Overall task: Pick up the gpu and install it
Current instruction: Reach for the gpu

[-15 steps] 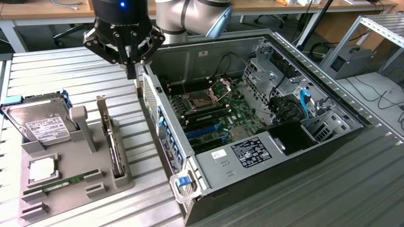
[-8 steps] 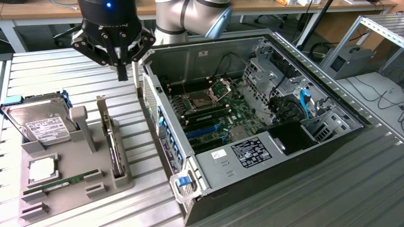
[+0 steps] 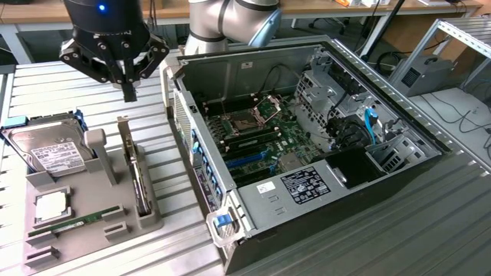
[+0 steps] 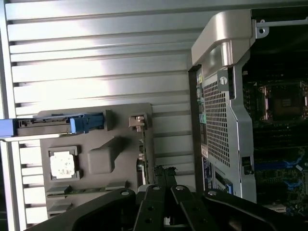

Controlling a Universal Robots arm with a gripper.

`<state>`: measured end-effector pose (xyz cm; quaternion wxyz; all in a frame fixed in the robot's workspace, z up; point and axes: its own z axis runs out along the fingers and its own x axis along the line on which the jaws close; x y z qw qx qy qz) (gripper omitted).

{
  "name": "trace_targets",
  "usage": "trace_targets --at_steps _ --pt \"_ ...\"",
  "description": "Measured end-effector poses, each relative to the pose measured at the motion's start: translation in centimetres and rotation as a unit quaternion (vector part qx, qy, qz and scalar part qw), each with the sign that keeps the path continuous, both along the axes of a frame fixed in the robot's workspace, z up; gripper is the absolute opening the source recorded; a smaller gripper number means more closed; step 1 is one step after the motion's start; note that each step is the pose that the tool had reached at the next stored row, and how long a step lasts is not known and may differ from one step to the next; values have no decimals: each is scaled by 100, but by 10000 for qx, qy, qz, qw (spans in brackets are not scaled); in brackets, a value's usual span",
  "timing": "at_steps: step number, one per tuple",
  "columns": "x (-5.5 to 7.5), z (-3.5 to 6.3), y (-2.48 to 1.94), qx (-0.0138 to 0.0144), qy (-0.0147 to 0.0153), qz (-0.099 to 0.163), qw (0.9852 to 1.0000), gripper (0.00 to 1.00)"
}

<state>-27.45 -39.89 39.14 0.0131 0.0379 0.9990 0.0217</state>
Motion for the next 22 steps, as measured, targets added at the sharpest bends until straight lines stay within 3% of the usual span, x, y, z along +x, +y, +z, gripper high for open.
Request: trace_targets --at_steps 4,9,22 --pt "-122 -1 0 0 0 0 10000 11" --pt "-185 -2 0 0 0 0 10000 11" --pt "-201 -3 -12 0 1 0 10000 11"
